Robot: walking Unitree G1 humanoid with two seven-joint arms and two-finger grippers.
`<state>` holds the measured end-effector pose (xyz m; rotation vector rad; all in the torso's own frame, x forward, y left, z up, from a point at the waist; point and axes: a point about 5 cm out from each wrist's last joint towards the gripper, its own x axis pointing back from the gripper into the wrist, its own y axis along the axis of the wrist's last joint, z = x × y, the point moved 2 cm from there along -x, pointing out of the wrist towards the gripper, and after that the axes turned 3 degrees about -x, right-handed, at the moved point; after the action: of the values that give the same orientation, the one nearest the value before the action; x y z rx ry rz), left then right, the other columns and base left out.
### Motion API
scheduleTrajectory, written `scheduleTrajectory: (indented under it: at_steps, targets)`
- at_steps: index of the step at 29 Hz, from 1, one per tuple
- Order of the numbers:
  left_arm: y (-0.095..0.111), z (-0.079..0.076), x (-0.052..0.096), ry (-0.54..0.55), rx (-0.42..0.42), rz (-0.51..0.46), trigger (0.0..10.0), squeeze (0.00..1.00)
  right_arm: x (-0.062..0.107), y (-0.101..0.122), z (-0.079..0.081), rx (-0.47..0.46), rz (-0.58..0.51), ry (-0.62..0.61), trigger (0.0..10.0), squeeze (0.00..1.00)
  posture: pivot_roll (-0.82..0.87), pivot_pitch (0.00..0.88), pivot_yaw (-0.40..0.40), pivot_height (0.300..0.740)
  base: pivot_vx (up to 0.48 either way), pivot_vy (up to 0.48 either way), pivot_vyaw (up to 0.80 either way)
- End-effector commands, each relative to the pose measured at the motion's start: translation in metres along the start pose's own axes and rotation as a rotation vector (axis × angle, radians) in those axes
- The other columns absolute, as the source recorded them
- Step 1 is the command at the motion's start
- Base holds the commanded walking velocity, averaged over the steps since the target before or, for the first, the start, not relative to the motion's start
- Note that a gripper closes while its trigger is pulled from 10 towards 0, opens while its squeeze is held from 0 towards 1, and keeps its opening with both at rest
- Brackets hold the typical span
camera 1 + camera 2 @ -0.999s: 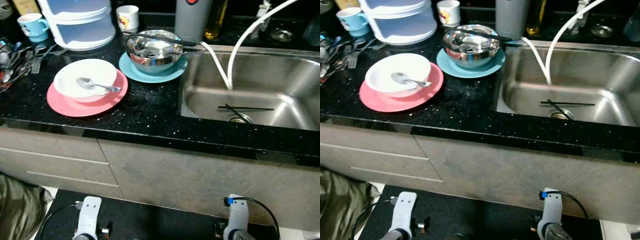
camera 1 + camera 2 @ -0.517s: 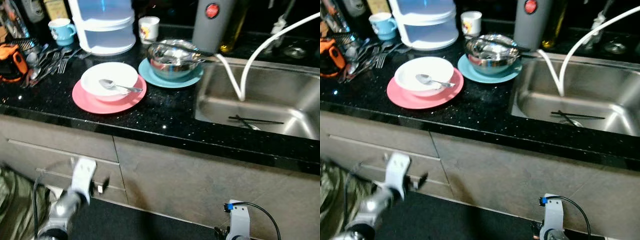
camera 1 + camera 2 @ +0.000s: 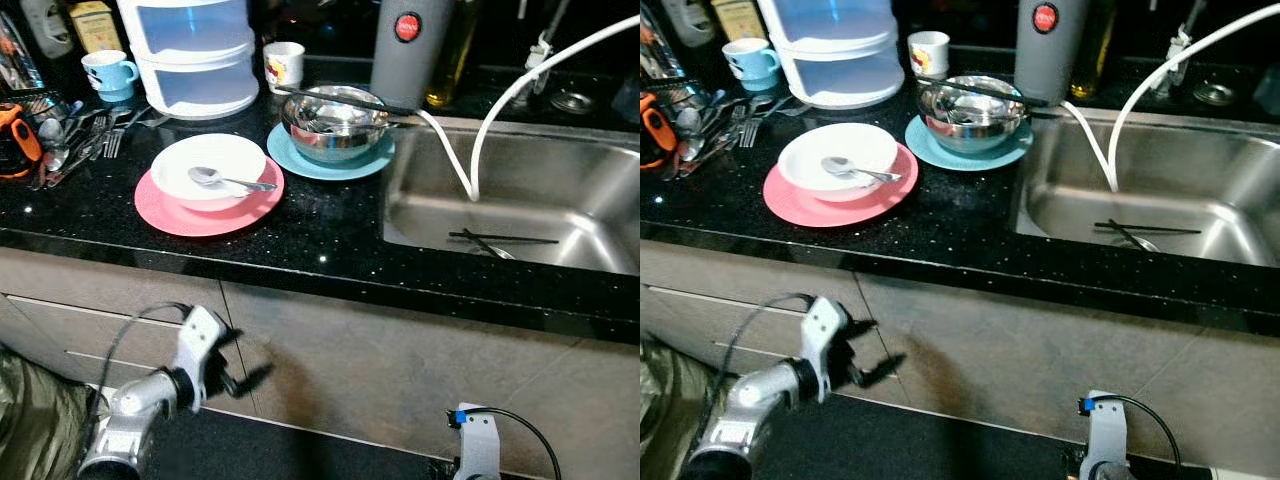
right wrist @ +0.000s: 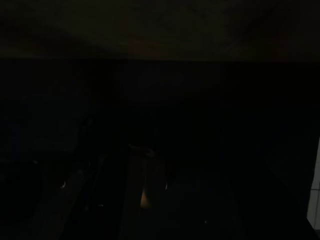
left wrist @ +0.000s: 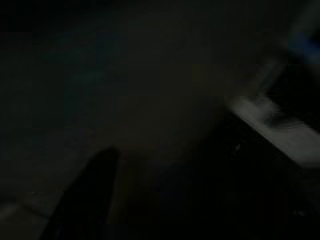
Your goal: Kitchen organization
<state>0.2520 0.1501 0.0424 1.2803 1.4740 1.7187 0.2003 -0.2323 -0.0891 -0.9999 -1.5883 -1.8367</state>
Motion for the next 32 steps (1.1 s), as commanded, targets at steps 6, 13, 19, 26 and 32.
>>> scheduleTrajectory:
  at_steps: [6,13,19,26,32]
  targets:
    - [0.055,-0.031,0.0,-0.269,-0.115,-0.081,10.0,0.0,0.001,-0.006,-0.002,0.007,0.024,-0.011,10.0,0.0,0.05,0.085,-0.006,0.74,0.0,0.0,0.0]
    - [0.136,-0.046,-0.008,-0.306,-0.389,-0.175,10.0,0.0,0.001,-0.006,-0.003,0.013,0.022,-0.016,10.0,0.0,0.04,0.082,-0.004,0.74,0.0,0.0,0.0]
    - [0.196,-0.03,-0.005,-0.049,-0.659,-0.212,10.0,0.0,0.001,-0.005,-0.004,0.021,0.024,-0.017,10.0,0.0,0.05,0.081,-0.012,0.74,0.0,0.0,0.0]
    - [0.216,0.012,0.005,0.339,-0.824,-0.112,10.0,0.0,0.001,-0.004,-0.005,0.03,0.026,-0.019,10.0,0.0,0.05,0.086,-0.017,0.74,0.0,0.0,0.0]
    - [0.22,0.011,0.007,0.382,-0.822,-0.114,10.0,0.0,0.001,-0.004,-0.006,0.036,0.028,-0.02,10.0,0.0,0.05,0.09,-0.019,0.74,0.0,0.0,0.0]
